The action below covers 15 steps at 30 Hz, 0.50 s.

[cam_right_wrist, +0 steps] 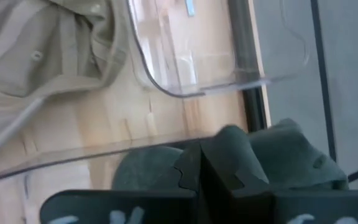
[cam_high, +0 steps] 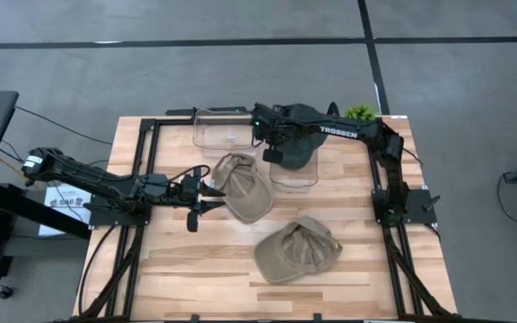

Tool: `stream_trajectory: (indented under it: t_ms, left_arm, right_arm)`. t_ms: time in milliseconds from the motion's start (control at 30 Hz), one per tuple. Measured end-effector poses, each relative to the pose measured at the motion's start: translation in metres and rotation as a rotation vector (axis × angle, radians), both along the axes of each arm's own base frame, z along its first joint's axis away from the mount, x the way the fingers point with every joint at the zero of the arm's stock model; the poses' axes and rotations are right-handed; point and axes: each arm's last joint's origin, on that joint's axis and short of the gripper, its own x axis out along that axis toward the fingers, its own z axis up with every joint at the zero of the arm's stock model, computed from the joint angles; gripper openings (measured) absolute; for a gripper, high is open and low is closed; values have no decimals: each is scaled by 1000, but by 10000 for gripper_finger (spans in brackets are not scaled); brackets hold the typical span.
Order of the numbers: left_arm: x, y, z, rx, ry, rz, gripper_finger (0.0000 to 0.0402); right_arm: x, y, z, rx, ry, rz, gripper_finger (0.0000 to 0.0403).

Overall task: Pick & Place hat
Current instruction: Put the gray cap into the right transparent bin

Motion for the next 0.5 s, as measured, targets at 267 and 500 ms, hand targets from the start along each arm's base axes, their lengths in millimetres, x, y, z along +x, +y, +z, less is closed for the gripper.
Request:
stream_trajectory:
  t_ms: [267,500]
  left_arm:
    - [0,0,0,0,0,0,118]
    - [0,0,0,0,0,0,118]
  right_arm:
    - [0,20,21,-99,-47,41,0]
    - [-42,36,77,-146,-98,8,0]
